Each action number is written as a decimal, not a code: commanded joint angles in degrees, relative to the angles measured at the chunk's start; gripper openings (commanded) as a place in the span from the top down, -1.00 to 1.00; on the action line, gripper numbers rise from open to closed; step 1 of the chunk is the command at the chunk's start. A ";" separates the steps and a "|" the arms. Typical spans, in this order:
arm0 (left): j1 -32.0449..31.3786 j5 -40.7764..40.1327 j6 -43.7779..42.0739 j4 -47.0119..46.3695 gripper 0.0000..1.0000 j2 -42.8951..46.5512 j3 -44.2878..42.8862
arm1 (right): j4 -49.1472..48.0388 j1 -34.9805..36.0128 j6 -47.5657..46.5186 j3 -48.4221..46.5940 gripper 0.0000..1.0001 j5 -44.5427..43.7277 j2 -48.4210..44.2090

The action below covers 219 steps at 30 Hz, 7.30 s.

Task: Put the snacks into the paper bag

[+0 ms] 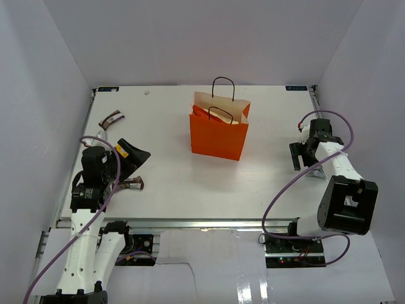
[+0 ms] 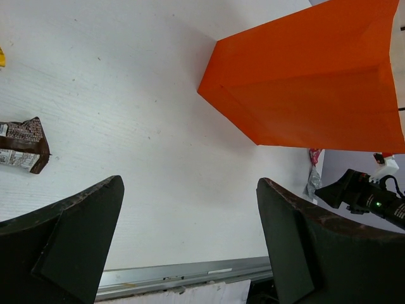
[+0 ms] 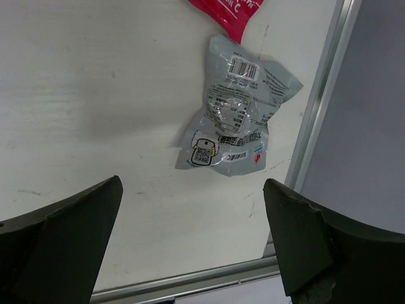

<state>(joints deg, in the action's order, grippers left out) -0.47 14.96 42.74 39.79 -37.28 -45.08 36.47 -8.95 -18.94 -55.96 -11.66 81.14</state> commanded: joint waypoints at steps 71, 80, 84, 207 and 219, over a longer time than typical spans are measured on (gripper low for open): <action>0.21 1.21 3.93 1.08 -0.92 6.25 2.81 | -16.96 24.07 15.43 -37.91 0.21 57.28 10.00; 0.12 -2.91 8.57 3.98 -0.90 2.48 2.63 | -15.20 23.54 12.17 -39.13 -0.27 52.36 8.95; 0.21 -9.67 11.65 8.53 -0.87 -0.51 0.79 | -13.45 18.03 10.34 -38.78 -0.29 53.22 6.84; -32.31 -31.39 -11.30 -13.52 -0.96 -16.10 -17.70 | -11.68 -2.21 17.79 -11.97 -0.90 -7.24 6.82; -32.23 -33.24 14.38 -0.16 -0.96 13.44 11.49 | -14.58 -2.65 23.77 -20.49 -0.83 -5.13 26.07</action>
<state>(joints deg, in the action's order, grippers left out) -32.75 -17.06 48.84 37.47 -27.55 -35.75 24.80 -11.53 2.17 -73.32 -16.53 104.47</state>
